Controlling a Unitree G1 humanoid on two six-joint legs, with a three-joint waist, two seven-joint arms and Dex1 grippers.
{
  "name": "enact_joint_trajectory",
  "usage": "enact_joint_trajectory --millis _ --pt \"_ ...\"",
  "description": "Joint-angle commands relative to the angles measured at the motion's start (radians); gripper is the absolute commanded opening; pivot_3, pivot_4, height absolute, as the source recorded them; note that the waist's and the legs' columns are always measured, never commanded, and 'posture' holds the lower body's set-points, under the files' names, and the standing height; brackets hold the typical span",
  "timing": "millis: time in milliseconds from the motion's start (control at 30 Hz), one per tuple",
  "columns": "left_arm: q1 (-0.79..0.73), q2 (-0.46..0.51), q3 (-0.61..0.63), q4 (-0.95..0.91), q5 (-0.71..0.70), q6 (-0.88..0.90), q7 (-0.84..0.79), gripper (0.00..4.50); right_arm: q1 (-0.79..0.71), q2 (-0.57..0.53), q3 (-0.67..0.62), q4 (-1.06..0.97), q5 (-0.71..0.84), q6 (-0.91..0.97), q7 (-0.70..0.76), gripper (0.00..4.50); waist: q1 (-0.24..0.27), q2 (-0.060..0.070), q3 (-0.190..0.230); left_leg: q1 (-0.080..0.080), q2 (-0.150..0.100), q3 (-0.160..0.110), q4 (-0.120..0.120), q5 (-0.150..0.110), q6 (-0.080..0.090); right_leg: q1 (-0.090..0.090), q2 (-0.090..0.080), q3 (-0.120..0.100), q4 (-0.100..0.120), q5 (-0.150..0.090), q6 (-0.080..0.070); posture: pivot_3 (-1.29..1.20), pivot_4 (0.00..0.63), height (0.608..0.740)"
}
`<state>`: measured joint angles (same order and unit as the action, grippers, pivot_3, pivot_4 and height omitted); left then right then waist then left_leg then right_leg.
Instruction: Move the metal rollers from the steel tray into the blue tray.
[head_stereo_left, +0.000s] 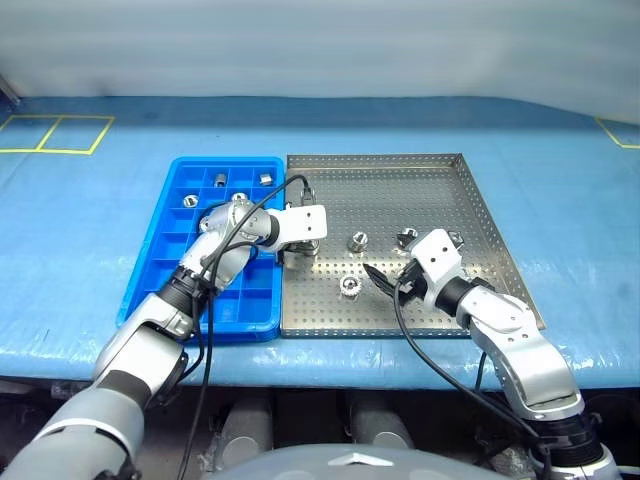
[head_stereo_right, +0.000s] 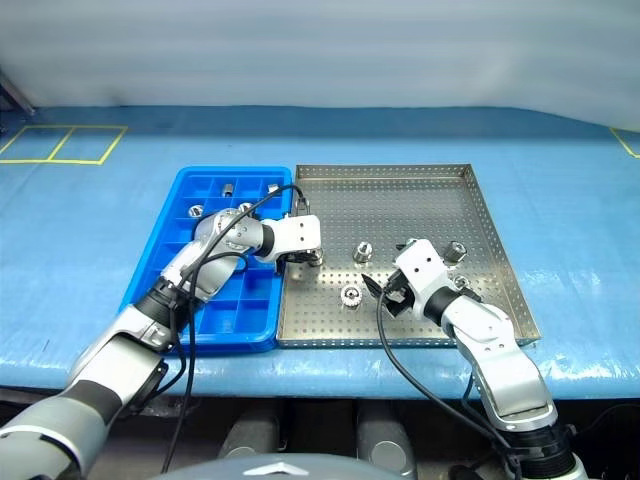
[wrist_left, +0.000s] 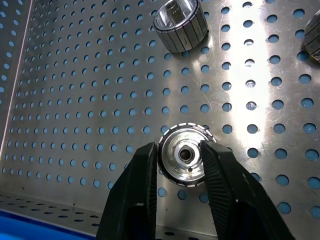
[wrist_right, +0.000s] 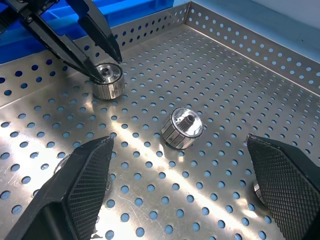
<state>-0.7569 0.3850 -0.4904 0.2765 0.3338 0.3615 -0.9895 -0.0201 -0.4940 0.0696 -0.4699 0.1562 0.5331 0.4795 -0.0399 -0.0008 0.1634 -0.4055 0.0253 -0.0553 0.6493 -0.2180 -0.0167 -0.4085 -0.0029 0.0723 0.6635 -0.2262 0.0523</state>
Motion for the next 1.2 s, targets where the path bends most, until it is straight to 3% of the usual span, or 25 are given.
enact_joint_trajectory --millis 33,500,633,867,1200 --pt "0.04 0.0 -0.027 0.012 -0.002 0.002 -0.014 1.4 -0.022 0.0 -0.004 -0.016 -0.002 -0.009 0.002 4.5 0.0 0.0 0.0 0.0 0.0 0.0 0.0 0.0 0.0 0.0 0.0 0.0 0.0 0.0 0.0 0.01 0.15 0.74" --pt "0.039 -0.029 0.026 0.018 -0.031 0.011 0.018 1.4 -0.012 -0.002 -0.004 -0.028 -0.003 -0.01 0.006 4.5 0.003 0.0 0.0 0.0 0.0 0.0 0.0 0.0 0.0 0.0 0.0 0.0 0.0 0.0 0.0 0.01 0.15 0.74" --pt "0.029 -0.025 0.026 0.02 -0.037 -0.001 0.012 2.32 -0.012 -0.003 -0.004 -0.029 -0.003 -0.009 0.009 4.5 0.003 0.0 0.0 0.0 0.0 0.0 0.0 0.0 0.0 0.0 0.0 0.0 0.0 0.0 0.0 0.01 0.15 0.74" --pt "0.012 -0.033 0.03 0.028 -0.03 0.011 0.03 4.44 -0.01 -0.002 -0.005 -0.028 -0.003 -0.008 0.012 4.5 0.004 0.0 0.0 0.0 0.0 0.0 0.0 0.0 0.0 0.0 0.0 0.0 0.0 0.0 0.0 0.01 0.15 0.74" --pt "-0.006 -0.056 -0.007 0.096 -0.018 0.005 0.02 4.44 -0.005 0.002 -0.008 -0.034 -0.007 -0.003 0.006 4.5 0.003 0.0 0.0 0.0 0.0 0.0 0.001 0.0 0.0 0.0 0.0 0.0 0.0 0.0 0.0 0.0 0.15 0.74"
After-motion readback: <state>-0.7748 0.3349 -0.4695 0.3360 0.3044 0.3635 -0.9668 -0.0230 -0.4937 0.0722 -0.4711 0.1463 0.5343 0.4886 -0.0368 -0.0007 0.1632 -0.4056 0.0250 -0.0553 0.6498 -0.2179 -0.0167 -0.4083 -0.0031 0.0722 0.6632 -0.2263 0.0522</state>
